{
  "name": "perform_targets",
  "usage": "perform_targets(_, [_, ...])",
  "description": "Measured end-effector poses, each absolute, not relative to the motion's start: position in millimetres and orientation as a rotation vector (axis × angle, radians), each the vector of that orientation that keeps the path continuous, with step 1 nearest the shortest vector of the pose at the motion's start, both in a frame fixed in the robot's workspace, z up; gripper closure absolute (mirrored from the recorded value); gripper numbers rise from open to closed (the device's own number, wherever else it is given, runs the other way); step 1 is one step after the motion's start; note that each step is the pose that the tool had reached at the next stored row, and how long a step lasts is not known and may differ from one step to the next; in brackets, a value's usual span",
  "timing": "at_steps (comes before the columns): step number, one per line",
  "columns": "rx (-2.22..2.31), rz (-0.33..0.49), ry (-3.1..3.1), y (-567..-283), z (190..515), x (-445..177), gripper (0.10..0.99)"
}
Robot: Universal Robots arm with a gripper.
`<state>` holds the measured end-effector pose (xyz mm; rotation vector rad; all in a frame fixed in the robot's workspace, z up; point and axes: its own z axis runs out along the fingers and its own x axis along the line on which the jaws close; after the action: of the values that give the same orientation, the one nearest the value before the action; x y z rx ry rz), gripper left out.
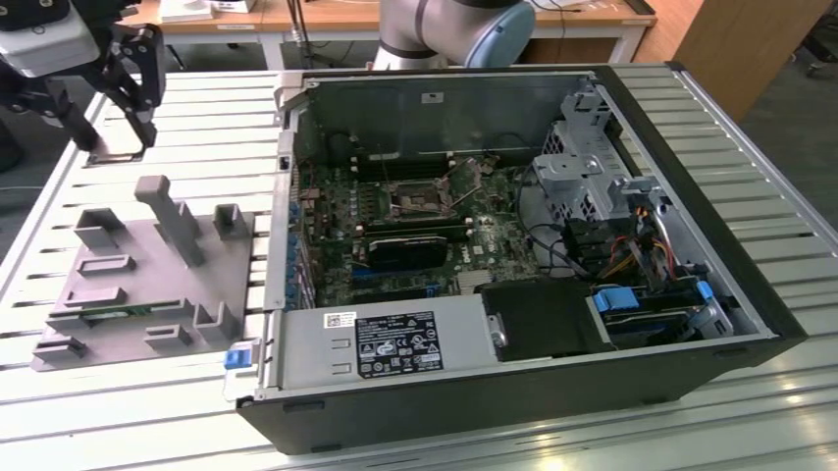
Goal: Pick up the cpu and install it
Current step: 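Pick up the cpu and move it towards the insertion slot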
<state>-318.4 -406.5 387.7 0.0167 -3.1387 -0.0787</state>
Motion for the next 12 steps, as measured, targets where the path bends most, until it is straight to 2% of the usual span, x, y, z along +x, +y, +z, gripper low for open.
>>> perform_targets(12, [0.017,-0.079,-3.139,-406.5,387.7,-303.6,0.557])
